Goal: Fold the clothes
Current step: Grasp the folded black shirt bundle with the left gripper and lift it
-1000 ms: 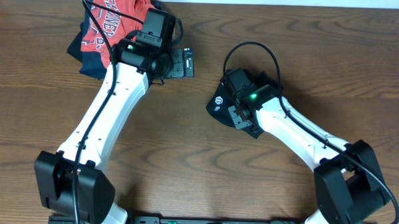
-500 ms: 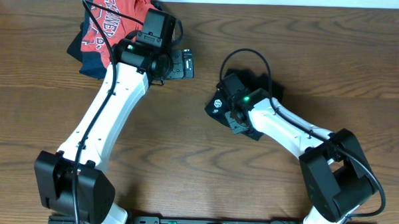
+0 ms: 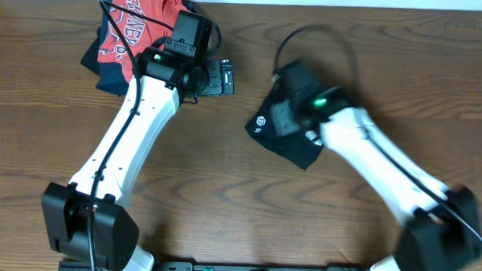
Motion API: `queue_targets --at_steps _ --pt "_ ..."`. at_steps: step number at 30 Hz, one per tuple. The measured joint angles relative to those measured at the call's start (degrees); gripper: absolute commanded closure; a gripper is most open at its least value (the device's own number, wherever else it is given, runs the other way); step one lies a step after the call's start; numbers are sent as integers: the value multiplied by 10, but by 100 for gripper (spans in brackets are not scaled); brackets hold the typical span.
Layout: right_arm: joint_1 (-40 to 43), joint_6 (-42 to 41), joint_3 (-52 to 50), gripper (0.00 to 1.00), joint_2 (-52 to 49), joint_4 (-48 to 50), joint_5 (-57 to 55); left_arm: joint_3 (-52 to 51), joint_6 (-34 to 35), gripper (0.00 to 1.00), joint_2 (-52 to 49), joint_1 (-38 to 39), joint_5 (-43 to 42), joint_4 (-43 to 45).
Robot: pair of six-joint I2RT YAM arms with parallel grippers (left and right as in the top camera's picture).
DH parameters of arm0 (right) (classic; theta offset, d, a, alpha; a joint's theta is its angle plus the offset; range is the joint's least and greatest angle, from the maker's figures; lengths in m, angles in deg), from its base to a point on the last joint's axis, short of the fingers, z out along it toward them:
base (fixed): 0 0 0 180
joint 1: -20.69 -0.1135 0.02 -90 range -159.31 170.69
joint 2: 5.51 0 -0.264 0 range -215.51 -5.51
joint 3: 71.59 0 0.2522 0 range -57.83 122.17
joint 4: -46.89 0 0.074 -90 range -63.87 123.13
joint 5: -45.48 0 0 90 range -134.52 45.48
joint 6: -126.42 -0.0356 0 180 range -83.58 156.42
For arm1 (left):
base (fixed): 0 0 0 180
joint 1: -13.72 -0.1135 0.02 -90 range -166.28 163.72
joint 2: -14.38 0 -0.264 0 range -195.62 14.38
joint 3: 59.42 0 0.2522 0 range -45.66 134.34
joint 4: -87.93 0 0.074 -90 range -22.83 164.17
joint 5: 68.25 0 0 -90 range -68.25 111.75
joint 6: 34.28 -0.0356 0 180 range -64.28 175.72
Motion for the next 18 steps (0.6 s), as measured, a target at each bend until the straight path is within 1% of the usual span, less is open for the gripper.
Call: queue_targets --at_steps 2,5,7,9,12,18 --pt "41 -7 13 20 47 0 1 0 0 2 0 1 0 -1" --pt "108 -16 17 16 99 -7 5 0 0 2 -2 7 0 0" --pt "160 -21 17 12 119 -12 12 0 -7 2 -8 19 0 11" --pt "208 -24 18 11 125 -14 28 0 -23 2 -17 36 0 27" --pt "277 -28 17 5 123 -29 68 -1 -64 2 -33 75 0 62" --pt "360 -31 17 4 123 -46 127 -2 -122 2 -56 178 17 111"
